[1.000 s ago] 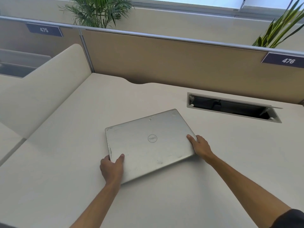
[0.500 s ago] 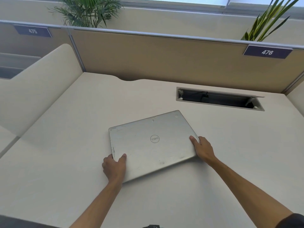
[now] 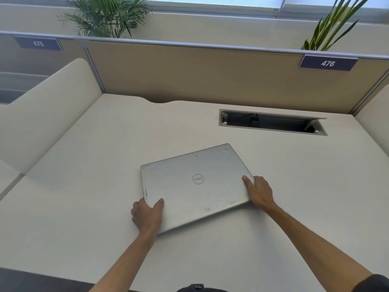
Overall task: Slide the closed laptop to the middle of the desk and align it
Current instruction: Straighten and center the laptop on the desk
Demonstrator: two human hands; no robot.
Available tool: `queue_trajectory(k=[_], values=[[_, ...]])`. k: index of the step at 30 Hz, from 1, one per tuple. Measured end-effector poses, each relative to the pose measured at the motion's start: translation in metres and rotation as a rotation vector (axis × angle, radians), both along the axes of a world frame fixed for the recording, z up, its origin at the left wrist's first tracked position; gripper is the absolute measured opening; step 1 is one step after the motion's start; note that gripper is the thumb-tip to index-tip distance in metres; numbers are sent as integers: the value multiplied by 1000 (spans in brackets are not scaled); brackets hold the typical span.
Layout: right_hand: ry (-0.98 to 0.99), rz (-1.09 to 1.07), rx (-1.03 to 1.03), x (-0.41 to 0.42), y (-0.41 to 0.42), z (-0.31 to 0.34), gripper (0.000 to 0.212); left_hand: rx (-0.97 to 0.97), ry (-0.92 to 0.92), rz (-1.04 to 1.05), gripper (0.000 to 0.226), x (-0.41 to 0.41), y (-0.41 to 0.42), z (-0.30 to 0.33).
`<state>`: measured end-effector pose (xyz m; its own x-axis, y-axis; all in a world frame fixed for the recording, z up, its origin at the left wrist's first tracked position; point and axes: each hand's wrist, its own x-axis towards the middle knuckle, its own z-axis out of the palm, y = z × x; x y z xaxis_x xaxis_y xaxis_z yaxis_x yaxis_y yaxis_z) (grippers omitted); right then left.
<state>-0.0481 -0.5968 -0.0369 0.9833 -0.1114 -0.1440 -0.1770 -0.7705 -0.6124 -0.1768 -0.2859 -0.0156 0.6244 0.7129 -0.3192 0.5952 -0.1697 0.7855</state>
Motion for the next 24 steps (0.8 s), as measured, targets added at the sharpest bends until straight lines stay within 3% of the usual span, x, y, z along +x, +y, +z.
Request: queue_trajectory(k=[6,16,24], values=[[-76,-1,-59,-8,1,6,41,64,62,-54,54,1,1,-5],[-168,8,-205,-18,8,7,47,180,188,-162,55,10,3,1],[-130,44,-319,-17,10,16,54,272,263,-224,56,17,12,3]])
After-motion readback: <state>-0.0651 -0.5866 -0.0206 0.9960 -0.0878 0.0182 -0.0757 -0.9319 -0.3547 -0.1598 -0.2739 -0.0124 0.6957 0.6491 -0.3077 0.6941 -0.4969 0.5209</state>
